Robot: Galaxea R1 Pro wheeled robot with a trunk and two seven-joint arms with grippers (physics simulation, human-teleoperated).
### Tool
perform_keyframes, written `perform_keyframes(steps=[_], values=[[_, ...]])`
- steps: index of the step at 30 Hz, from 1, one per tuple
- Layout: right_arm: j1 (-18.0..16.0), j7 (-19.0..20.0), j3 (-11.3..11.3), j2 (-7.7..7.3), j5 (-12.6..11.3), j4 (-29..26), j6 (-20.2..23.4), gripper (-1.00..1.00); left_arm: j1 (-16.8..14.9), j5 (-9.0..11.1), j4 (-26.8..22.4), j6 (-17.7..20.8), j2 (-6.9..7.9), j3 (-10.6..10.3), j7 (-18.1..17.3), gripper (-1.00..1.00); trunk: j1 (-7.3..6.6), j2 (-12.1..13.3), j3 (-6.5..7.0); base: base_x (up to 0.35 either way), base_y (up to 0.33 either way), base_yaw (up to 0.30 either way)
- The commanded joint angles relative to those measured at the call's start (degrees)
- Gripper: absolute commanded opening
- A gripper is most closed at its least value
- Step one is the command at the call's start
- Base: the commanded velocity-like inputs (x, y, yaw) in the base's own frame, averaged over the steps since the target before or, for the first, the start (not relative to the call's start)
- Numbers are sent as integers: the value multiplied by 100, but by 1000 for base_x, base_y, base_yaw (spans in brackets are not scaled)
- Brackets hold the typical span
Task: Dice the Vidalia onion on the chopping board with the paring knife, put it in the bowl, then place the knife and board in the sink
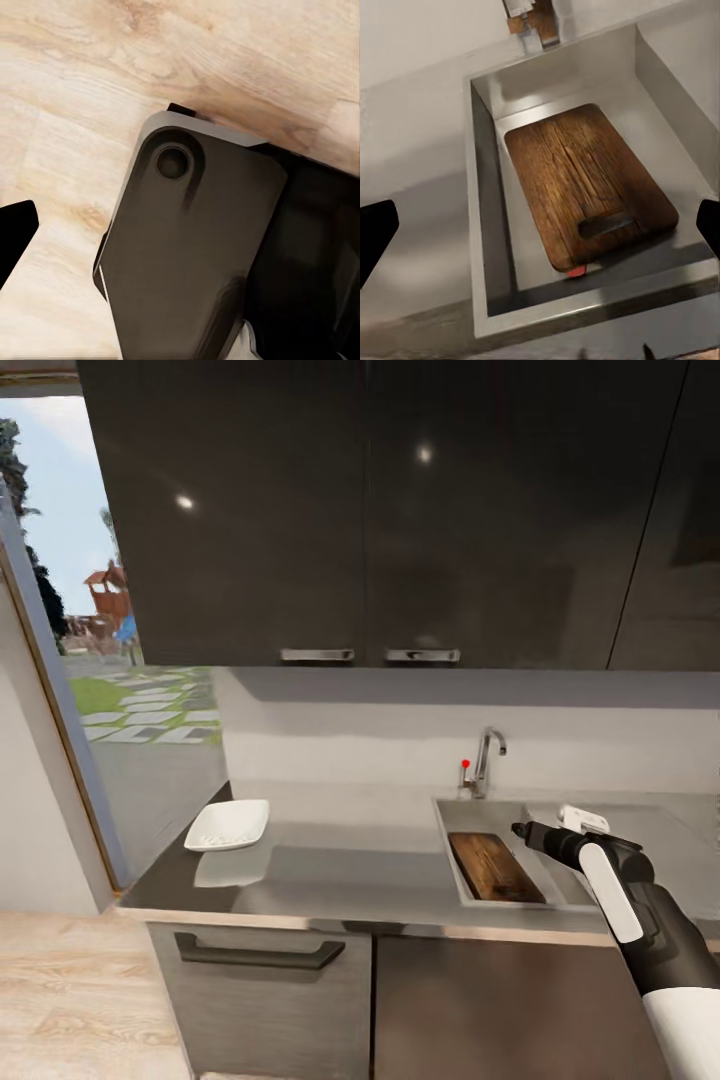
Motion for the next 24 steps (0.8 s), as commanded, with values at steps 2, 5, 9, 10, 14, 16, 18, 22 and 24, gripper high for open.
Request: perform_keyframes(steps=[2, 5, 9, 10, 14, 16, 18, 22, 24], values=[[-2, -50, 2, -2, -61, -6, 16, 100, -6, 26, 20, -27, -5, -47, 4, 100, 0, -5, -3, -278, 138, 0], [-2, -50, 9, -2, -61, -6, 16, 100, -6, 26, 20, -27, -5, -47, 4, 100, 0, -5, -3, -278, 133, 0], [-2, -50, 11, -2, -61, -6, 16, 100, -6, 26, 20, -27, 1, -47, 4, 100, 0, -5, -3, -278, 130, 0], [-2, -50, 11, -2, -61, -6, 16, 100, -6, 26, 20, -27, 2, -47, 4, 100, 0, -5, -3, -278, 130, 0], [-2, -50, 12, -2, -61, -6, 16, 100, -6, 26, 20, -27, 3, -47, 5, 100, 0, -5, -3, -278, 130, 0], [-2, -50, 12, -2, -61, -6, 16, 100, -6, 26, 20, -27, 3, -47, 5, 100, 0, -5, -3, -278, 129, 0], [-2, -50, 22, -2, -61, -6, 16, 100, -6, 26, 20, -27, 4, -47, 3, 100, 0, -5, -3, -278, 128, 0], [-2, -50, 28, -2, -61, -3, 16, 100, -6, 26, 20, -27, 4, -47, 3, 100, 0, -5, -3, -278, 122, 0], [-2, -50, 29, -2, -61, 1, 16, 100, -6, 25, 20, -27, 4, -47, 4, 100, 0, -5, -3, -278, 82, 0]])
